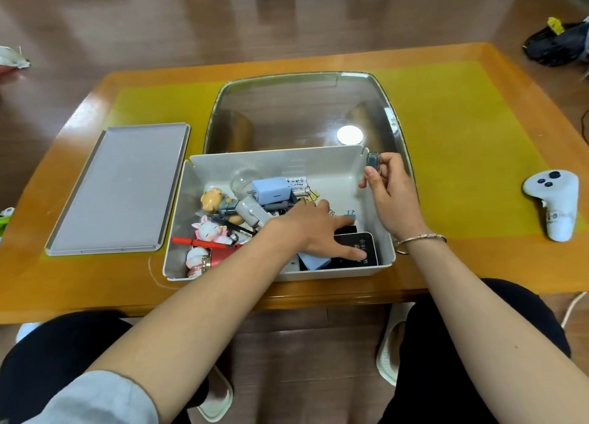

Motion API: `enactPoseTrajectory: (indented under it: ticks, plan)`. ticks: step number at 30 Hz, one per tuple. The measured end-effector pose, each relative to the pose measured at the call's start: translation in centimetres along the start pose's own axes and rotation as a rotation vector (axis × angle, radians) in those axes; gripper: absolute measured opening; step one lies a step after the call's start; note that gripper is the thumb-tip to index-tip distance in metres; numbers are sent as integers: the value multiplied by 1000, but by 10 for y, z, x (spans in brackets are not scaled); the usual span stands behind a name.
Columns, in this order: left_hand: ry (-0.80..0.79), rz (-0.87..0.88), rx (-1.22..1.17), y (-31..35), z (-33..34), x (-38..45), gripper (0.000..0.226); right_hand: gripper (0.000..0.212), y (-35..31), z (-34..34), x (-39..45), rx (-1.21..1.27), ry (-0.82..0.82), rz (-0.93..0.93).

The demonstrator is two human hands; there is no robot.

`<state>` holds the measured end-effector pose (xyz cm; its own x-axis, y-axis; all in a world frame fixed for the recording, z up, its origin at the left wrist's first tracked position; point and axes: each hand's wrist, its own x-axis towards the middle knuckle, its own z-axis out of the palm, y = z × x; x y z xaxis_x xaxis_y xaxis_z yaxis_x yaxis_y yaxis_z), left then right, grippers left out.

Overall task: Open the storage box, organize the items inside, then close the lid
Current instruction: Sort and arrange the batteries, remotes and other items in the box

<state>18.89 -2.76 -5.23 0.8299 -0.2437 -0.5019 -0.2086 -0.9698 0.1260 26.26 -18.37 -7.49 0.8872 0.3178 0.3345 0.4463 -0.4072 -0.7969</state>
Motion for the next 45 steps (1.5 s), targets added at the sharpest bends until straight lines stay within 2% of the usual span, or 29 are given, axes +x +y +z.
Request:
enactPoseTrajectory:
  ticks: [4, 6, 10, 12, 15, 17, 23, 28, 32, 35, 39, 45]
  plan:
    - [-27, -40, -66, -3, -1, -2, 80, 16, -1, 0, 0, 8, -5, 12]
    - [21, -60, -116, -5, -1, -1, 73, 18, -2, -1, 0, 9, 1, 20]
    - [194, -20, -267, -7, -4, 1, 53, 20, -4, -2, -1, -14, 18, 22]
    - [334, -2, -407, -7, -8, 1, 44, 20, -5, -2, -2, -35, 21, 20]
    - [600, -96, -688, -5, -19, 1, 39, 21, -8, -3, -3, -65, 47, 12]
    - [696, -156, -856, 0, -28, 5, 37, 21, -10, -4, -4, -59, 55, 18]
    - [714, -179, -1109, 16, -32, 17, 18, 28, -15, -6, -6, -110, 21, -9]
    - [781, -223, -1123, 8, -31, 20, 12, 33, -18, -8, -3, -143, -31, -62]
    - [719, -248, -1015, -10, -30, 24, 12, 37, -11, -8, 1, -118, 146, 114]
    - [632, -252, -913, -14, -30, 35, 12, 31, -5, -6, 3, -129, 64, 221]
    - [578, -245, -840, -11, -29, 53, 15, 22, -1, -3, 2, -82, 32, 221]
    - [571, -276, -672, -7, -22, 64, 33, 17, 0, -3, 3, -70, 21, 228]
